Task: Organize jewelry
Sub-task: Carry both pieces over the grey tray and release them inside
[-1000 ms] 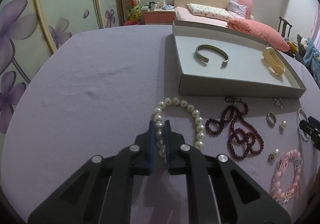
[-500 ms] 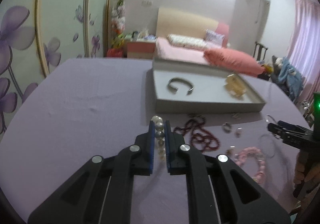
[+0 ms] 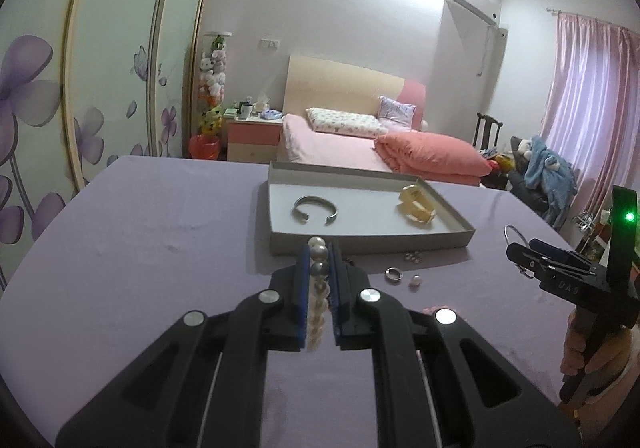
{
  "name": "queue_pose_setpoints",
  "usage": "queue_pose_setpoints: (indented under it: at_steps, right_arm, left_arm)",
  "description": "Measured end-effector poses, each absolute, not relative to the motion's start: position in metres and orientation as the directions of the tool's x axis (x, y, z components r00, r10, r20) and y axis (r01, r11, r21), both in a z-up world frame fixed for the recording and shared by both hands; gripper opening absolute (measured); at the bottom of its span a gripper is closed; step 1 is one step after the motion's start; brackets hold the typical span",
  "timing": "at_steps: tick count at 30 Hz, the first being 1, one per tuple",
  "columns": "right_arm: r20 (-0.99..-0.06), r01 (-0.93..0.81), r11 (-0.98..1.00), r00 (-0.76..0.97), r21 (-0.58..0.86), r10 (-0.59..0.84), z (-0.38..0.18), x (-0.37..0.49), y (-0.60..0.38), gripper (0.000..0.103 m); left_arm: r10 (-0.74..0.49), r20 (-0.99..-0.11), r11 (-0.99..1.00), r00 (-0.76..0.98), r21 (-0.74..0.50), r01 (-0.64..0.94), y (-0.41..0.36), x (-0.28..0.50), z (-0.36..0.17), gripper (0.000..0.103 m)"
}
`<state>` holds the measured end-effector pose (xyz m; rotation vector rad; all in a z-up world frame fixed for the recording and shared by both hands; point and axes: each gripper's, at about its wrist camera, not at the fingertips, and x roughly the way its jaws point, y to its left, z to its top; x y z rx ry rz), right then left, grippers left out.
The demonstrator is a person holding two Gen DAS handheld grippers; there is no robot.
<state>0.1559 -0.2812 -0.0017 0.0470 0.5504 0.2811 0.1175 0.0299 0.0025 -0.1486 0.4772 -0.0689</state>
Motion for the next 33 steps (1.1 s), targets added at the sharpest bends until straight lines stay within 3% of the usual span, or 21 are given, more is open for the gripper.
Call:
queue_pose_setpoints:
  at_steps: [10,33]
  right_arm:
    - [-0.397,-0.255,0.963,0.878,0.083,0.266,0.014,0.132,-0.273,0.070]
    - [-0.304,-0.242,0.968,0.920,0.060,0.249,0.033,0.144,-0.268,0.070]
  left_arm:
    - [-0.123,-0.385,0.984,0.915,-0.167,0.062,0.019,0.101,0.017,0.010]
    - [-0.132,-0.313,0.987,0.940,-0.130,0.095,-0.004,0.124,0.035,0.010]
